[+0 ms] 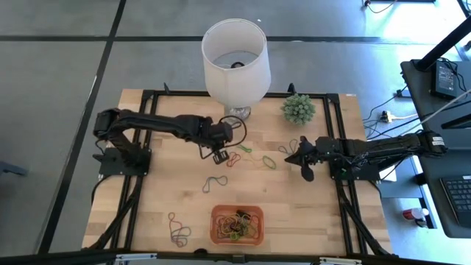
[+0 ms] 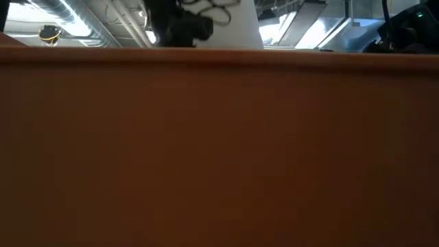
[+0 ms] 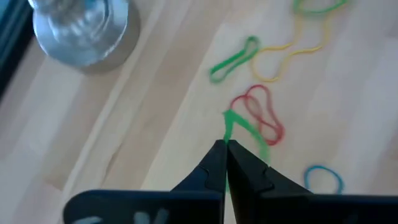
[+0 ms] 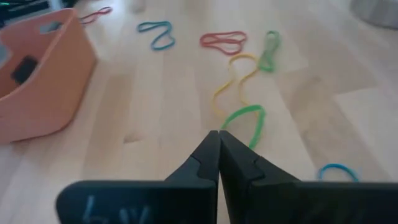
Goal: Pick and place rubber bands into bin
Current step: Put the green rubber band into the orange bin
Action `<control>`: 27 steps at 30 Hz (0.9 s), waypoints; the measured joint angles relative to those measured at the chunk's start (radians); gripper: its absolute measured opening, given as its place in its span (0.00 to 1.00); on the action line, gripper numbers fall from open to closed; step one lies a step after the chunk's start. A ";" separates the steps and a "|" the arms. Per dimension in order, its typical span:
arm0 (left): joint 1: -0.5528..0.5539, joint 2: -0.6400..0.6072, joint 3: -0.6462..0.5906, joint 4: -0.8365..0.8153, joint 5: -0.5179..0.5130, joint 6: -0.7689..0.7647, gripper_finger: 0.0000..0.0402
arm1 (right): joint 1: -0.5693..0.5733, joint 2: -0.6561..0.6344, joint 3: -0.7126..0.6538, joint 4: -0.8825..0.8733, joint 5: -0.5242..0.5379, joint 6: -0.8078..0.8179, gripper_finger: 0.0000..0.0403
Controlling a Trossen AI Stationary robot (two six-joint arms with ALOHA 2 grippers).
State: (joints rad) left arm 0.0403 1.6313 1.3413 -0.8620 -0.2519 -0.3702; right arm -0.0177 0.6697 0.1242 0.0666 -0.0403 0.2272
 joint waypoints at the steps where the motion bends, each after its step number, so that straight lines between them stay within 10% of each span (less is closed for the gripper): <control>1: -0.019 -0.001 0.017 -0.014 -0.012 0.003 0.01 | 0.000 0.000 0.000 0.000 0.019 -0.005 0.03; 27: -0.564 0.119 0.134 0.153 0.025 -0.029 0.01 | 0.123 0.000 0.001 0.044 0.173 0.401 0.01</control>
State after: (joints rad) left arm -0.5237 1.7499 1.4754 -0.7091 -0.2266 -0.3988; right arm 0.1049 0.6701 0.1253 0.1110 0.1331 0.6283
